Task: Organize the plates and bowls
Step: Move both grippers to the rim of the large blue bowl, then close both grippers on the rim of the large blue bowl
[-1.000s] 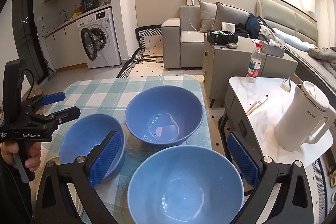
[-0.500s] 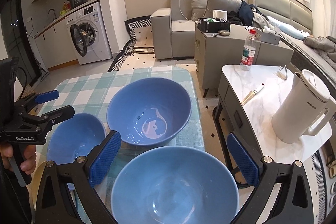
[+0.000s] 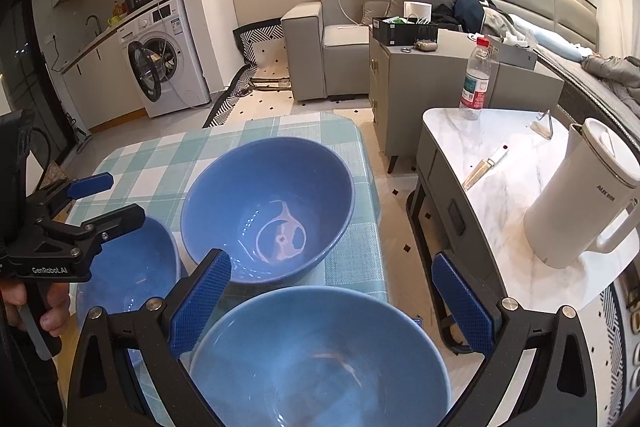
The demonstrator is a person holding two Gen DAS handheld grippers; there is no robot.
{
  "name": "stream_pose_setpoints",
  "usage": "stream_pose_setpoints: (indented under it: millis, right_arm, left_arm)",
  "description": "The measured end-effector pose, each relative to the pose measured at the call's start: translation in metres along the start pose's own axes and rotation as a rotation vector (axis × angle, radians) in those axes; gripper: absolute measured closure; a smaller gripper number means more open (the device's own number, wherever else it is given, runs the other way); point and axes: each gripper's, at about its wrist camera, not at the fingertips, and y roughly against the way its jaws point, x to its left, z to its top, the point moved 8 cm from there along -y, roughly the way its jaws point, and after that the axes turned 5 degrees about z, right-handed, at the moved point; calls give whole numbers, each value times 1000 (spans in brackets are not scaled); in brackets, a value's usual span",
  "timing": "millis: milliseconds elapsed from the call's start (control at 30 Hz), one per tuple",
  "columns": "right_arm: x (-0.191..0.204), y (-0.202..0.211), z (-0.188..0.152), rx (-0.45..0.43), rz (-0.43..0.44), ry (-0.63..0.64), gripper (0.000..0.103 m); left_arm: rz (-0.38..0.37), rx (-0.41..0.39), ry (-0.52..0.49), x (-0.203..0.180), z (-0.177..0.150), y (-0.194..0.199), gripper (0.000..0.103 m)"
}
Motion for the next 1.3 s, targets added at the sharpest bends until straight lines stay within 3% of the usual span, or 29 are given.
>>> stream_pose_setpoints:
  millis: [900, 1100, 1167, 1233, 1300]
  right_arm:
    - [-9, -49, 6, 84, 18, -27, 2]
    - [-10, -58, 5, 107, 17, -20, 13]
    - [-9, -61, 3, 118, 20, -17, 23]
    - [-8, -64, 1, 126, 17, -11, 27]
    - [-7, -65, 1, 127, 25, -8, 28]
  left_arm:
    - [-13, 108, -8, -11, 0, -44, 2]
    - [-6, 131, -24, -15, -2, -53, 4]
    - [-15, 133, -31, -18, -2, -54, 5]
    - [-26, 142, -43, -22, -2, -56, 18]
    - [-31, 159, -49, -24, -4, -60, 22]
